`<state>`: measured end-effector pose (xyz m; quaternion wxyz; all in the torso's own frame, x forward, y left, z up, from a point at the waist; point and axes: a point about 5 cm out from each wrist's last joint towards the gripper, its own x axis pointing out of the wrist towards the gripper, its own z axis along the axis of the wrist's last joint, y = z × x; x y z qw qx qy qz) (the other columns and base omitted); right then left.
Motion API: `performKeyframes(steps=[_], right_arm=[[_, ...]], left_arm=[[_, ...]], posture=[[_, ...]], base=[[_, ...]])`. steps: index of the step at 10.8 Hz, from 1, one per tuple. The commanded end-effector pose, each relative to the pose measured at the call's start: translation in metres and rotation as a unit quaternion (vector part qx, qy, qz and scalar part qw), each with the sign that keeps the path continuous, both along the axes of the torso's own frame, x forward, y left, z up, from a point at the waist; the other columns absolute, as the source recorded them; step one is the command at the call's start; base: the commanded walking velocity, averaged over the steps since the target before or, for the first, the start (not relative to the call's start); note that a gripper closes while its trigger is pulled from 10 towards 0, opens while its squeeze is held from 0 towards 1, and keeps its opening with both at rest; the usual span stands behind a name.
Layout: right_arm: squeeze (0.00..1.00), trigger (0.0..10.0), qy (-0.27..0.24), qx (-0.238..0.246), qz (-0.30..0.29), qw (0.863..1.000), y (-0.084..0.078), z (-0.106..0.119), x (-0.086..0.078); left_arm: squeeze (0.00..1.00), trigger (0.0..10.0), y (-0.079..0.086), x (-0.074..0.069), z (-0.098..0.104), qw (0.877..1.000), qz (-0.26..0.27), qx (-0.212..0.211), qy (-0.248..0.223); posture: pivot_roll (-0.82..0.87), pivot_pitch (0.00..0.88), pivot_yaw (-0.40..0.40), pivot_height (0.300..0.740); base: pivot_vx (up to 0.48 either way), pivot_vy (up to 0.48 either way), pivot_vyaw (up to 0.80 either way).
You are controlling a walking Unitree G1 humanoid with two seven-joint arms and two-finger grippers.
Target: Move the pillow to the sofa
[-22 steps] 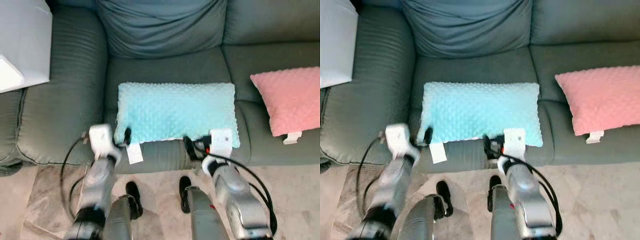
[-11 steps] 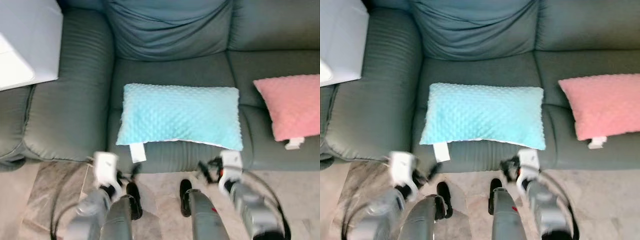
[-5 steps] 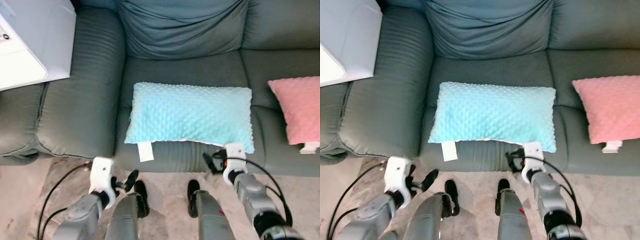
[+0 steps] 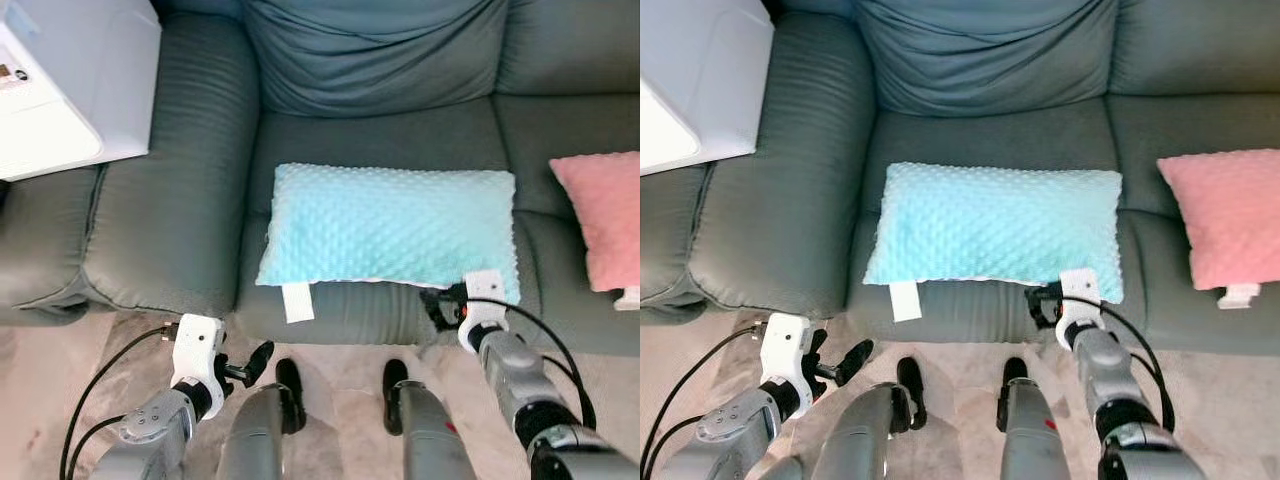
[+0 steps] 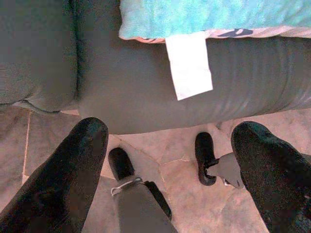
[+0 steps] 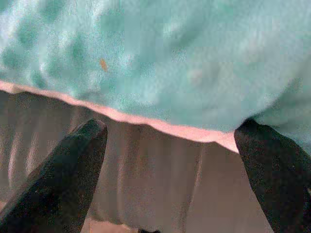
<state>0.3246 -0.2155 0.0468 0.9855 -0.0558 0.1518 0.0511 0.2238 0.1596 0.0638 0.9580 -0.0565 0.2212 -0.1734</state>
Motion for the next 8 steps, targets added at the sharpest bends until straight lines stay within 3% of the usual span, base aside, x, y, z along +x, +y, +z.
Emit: performKeyframes(steps=[1,8], right_arm=[[0.0,10.0,0.026,-0.003,-0.005,1.0,-0.002,-0.013,-0.009],[0.0,10.0,0.0,-0.024,-0.015,1.0,-0.005,0.004,0.005]], left_arm=[[0.0,10.0,0.008,-0.01,-0.007,1.0,0.006,0.008,0.025],[0.0,10.0,0.01,-0.008,-0.006,0.999,0.002,0.017,0.029]], posture=[[0.04,0.494,0.174,0.74],[0.05,0.48,0.185,0.74]], base=[[0.0,0.0,0.0],[0.0,0.0,0.0]])
